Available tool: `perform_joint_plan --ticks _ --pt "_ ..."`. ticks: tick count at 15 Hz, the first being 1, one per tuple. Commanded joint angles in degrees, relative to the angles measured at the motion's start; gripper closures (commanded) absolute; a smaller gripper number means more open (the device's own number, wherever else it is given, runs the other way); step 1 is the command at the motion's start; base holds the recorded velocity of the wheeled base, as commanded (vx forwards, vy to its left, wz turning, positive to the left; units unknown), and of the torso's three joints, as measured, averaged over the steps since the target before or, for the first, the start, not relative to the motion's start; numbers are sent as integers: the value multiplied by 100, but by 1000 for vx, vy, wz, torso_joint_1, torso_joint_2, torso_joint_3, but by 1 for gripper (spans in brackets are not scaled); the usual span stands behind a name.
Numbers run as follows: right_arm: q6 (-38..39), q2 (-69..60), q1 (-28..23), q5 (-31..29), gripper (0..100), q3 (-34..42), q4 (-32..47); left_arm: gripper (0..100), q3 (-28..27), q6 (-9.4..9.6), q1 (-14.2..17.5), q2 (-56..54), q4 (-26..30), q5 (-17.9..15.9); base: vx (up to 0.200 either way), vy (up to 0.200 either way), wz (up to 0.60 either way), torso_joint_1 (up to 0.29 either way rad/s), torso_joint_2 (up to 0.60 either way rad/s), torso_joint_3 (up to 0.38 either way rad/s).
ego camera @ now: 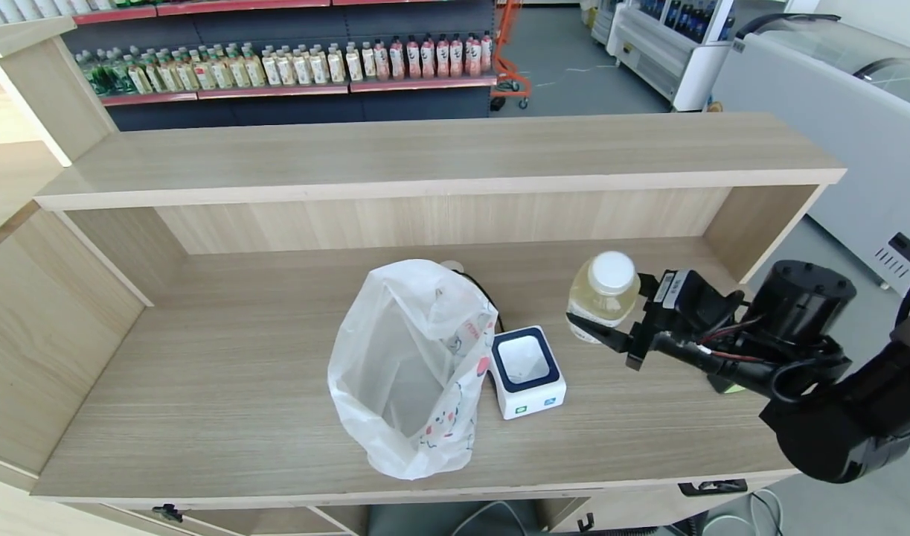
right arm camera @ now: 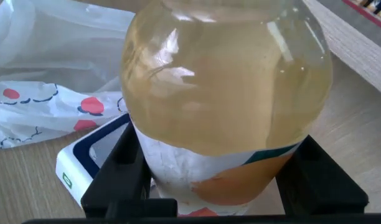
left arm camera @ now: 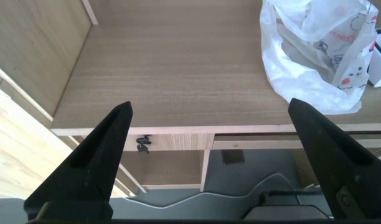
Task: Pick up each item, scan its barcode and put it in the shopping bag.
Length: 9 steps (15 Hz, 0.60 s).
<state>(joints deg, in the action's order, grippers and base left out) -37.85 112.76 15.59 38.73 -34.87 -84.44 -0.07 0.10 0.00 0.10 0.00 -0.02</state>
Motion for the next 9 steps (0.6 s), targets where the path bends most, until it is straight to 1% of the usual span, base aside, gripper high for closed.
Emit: perform_joint_plan --ticks 1,4,9 --pt "-29 457 -39 188 100 -47 -142 0 7 -1 0 -1 0 2 0 0 0 0 0 0" --pt "-56 721 -4 372 100 -108 -503 0 7 -1 0 -1 0 2 0 0 0 0 0 0" --pt "-56 1028 348 557 100 -618 -556 0 7 -1 0 -1 0 2 0 0 0 0 0 0"
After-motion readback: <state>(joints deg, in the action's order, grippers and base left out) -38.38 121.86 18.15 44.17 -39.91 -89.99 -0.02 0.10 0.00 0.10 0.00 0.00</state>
